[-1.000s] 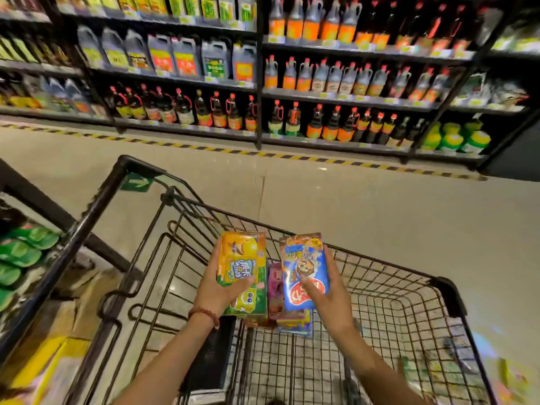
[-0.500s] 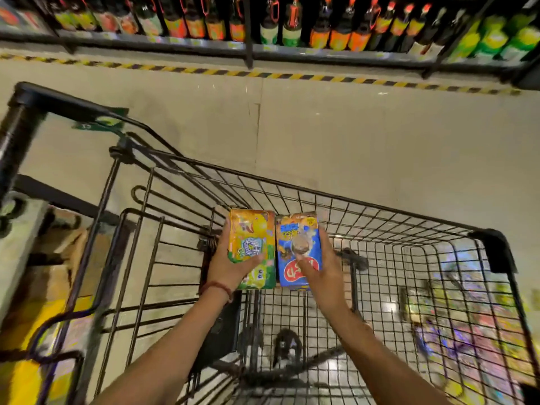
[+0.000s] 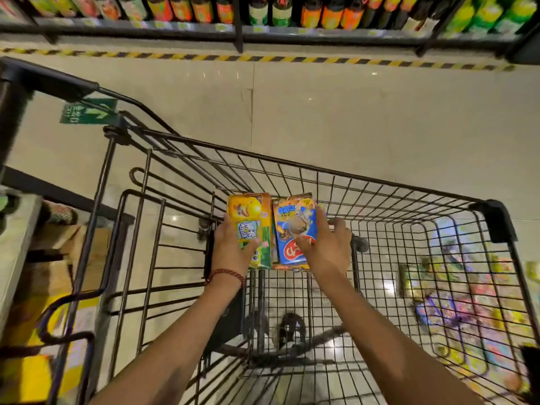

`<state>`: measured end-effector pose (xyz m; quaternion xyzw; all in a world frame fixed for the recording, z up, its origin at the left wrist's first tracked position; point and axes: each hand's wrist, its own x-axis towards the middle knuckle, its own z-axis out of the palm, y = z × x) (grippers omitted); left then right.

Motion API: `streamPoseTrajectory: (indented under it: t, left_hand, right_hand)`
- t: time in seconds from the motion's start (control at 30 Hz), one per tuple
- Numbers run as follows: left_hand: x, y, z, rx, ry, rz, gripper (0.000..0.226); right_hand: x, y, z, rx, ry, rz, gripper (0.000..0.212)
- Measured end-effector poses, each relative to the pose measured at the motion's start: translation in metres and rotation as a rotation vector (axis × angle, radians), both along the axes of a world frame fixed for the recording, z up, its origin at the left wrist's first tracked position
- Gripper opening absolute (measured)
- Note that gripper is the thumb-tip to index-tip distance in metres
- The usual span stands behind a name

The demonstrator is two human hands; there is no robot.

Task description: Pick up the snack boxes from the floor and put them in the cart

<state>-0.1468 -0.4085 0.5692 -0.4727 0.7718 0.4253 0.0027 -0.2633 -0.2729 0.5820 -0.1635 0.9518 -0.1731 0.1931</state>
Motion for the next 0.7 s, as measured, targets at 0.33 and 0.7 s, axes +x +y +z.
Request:
streamPoseTrajectory:
  t: [0.33, 0.7]
  left_hand:
    - [-0.028, 0.011, 0.091, -0.582, -0.126, -0.484, 0.071]
    - [-0.081, 0.114, 0.217, -0.975, 0.181, -0.874, 0.07]
  right_hand:
    - [-0.009, 0.062, 0.07, 0.014, 0.431, 0.054, 0.057]
    - [0.008, 0.186, 0.191, 0.198, 0.663, -0.178, 0.054]
